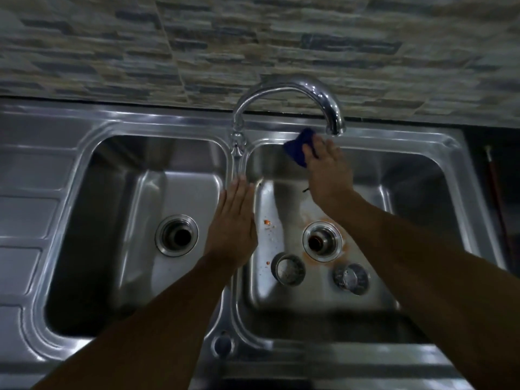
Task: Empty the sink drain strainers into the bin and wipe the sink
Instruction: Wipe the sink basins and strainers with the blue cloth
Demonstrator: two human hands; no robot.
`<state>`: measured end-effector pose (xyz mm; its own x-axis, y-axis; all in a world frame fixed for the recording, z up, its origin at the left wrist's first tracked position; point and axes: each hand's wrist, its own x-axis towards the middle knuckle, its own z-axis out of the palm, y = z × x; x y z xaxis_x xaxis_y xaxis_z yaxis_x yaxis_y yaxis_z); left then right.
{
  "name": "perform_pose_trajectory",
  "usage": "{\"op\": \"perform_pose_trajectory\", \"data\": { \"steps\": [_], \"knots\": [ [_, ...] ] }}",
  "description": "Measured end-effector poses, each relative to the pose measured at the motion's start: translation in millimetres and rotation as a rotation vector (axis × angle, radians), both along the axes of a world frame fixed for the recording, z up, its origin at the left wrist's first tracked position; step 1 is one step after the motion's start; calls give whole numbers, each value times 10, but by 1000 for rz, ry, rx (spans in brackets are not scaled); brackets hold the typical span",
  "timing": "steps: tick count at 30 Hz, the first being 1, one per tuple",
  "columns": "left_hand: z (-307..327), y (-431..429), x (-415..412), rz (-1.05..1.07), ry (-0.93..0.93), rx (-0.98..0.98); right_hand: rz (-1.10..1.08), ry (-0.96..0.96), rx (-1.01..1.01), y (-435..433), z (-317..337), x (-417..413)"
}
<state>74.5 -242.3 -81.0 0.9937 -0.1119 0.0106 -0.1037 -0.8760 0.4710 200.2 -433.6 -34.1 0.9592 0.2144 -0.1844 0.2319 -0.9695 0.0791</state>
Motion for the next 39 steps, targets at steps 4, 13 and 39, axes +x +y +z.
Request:
{"op": "perform_pose_trajectory", "data": {
  "steps": [4, 13, 39],
  "knots": [
    [-23, 3, -23, 28, -100, -77, -269, 22, 158, 31, 20, 166],
    [26, 11, -29, -1, -89, 38, 81, -2, 155, 577, -241, 125],
    [303, -515, -826, 102, 111, 161, -214, 99, 4, -2521, -108, -1813]
  ]
}}
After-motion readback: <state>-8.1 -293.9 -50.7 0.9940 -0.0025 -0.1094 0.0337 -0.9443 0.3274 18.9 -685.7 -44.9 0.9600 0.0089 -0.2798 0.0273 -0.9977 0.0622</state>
